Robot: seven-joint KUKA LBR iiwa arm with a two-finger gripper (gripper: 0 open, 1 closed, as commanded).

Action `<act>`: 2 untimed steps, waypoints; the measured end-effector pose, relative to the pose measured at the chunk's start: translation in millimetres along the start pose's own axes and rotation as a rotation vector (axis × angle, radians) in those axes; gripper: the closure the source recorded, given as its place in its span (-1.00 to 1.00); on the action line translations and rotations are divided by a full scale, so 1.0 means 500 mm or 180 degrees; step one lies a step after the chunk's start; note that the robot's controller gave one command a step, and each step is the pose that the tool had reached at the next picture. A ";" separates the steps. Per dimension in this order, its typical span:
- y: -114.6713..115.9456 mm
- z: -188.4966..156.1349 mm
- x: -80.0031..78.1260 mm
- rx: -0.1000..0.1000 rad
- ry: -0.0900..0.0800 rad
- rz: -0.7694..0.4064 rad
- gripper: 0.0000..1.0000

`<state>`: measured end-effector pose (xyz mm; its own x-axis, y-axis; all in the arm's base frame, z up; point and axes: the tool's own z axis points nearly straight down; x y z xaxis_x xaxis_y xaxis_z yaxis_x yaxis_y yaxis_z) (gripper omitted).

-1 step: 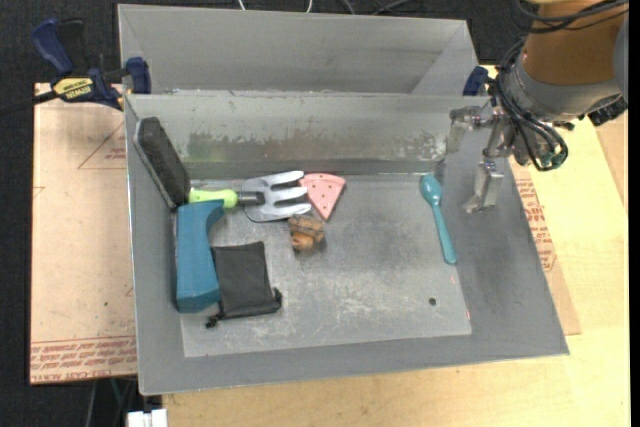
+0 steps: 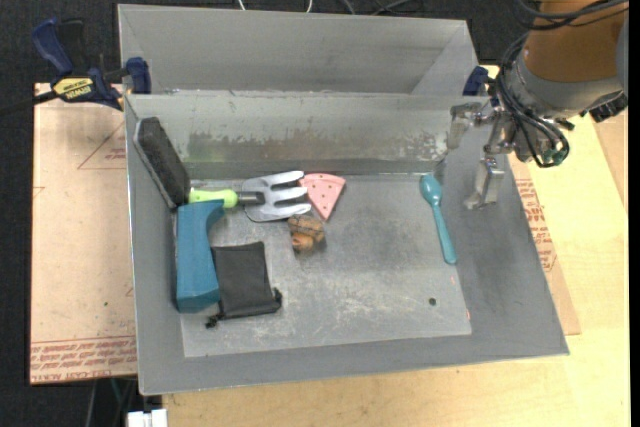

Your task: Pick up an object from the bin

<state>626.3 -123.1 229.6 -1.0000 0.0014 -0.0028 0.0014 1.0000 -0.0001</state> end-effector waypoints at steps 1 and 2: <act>0.059 0.090 -0.026 -0.0002 -0.0007 0.0081 -1.00; 0.103 0.131 -0.025 0.0005 -0.0007 -0.0503 -1.00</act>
Offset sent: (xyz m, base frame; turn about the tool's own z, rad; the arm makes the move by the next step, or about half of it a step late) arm 0.0115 0.0626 -0.0691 -0.2866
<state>639.1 -71.6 164.0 -0.9877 -0.1561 -0.0048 -0.1561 0.9877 -0.0021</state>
